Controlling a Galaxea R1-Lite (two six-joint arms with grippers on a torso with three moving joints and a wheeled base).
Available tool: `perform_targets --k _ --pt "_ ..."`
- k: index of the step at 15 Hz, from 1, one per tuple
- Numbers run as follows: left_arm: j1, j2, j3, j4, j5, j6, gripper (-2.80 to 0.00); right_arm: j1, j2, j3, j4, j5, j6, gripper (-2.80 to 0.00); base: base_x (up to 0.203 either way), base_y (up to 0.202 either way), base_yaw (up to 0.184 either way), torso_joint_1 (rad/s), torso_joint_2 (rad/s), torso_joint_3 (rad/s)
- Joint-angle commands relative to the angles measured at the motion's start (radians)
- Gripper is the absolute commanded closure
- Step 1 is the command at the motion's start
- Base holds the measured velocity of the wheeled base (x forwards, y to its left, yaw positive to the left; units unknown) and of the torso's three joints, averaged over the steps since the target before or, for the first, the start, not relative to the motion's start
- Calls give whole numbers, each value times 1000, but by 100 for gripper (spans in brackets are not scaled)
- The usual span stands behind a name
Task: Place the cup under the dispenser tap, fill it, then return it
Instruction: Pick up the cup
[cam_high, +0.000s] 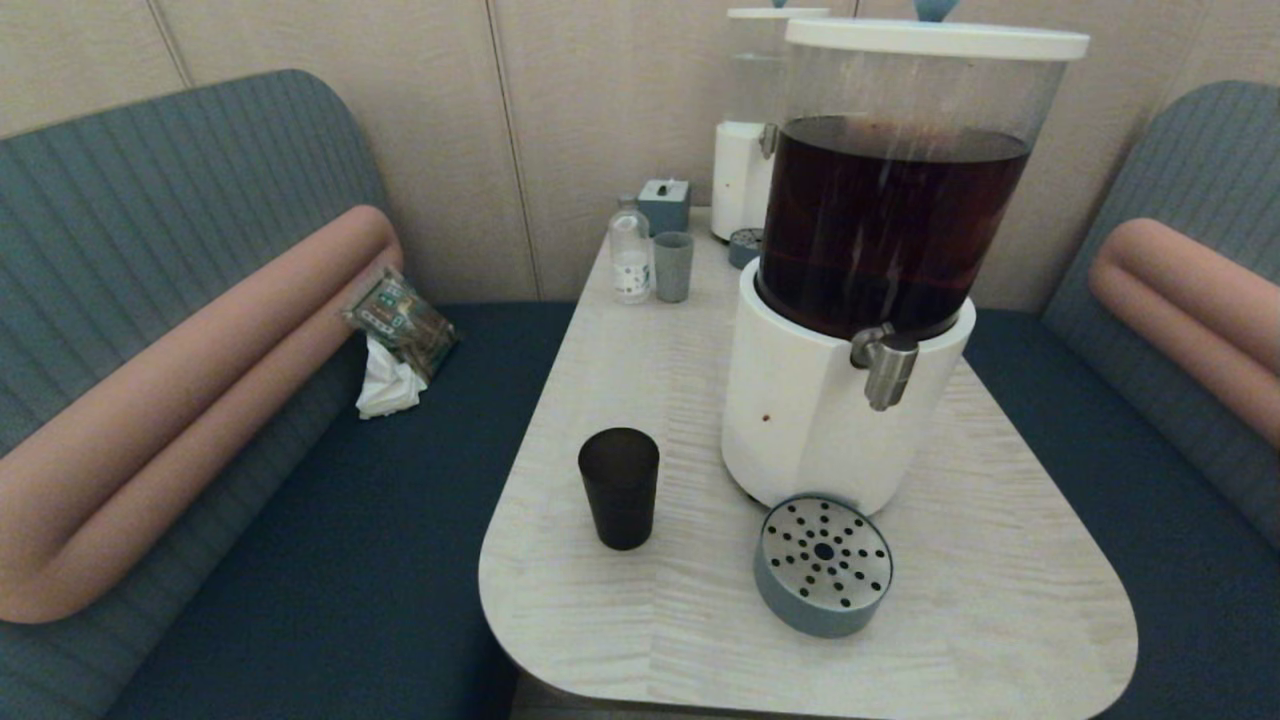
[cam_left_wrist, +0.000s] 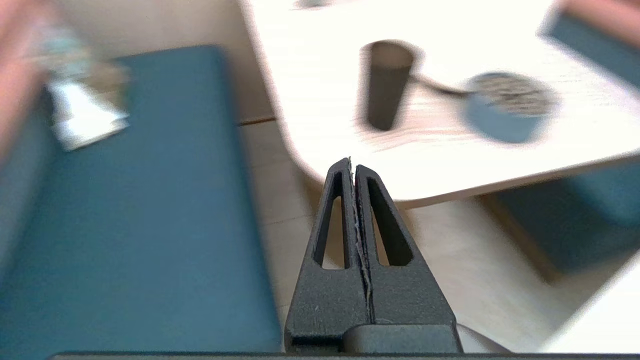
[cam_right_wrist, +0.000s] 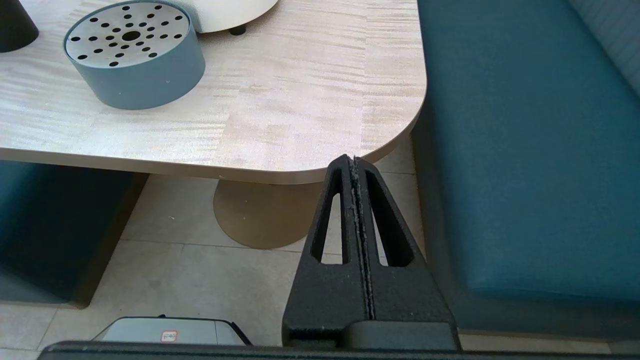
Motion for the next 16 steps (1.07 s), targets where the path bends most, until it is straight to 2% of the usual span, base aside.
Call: perform_targets --k 1,4,6,8,10,16 --pt "-43 212 -24 -110 -66 -13 0 1 1 0 1 0 1 0 0 0 0 0 0 0" --pt "-83 410 -18 -357 -232 -107 0 0 1 0 1 0 0 0 0 0 0 0 0 0" --pt "-90 531 29 -548 -294 -140 0 1 1 0 1 0 1 0 0 0 0 0 0 0" --pt "-92 667 89 -748 -318 -149 0 0 1 0 1 0 0 0 0 0 0 0 0 0" --pt "-92 835 160 -1002 -334 -153 0 0 1 0 1 0 0 0 0 0 0 0 0 0" --pt "-57 1227 304 -1636 -349 -153 0 0 1 0 1 0 1 0 0 0 0 0 0 0"
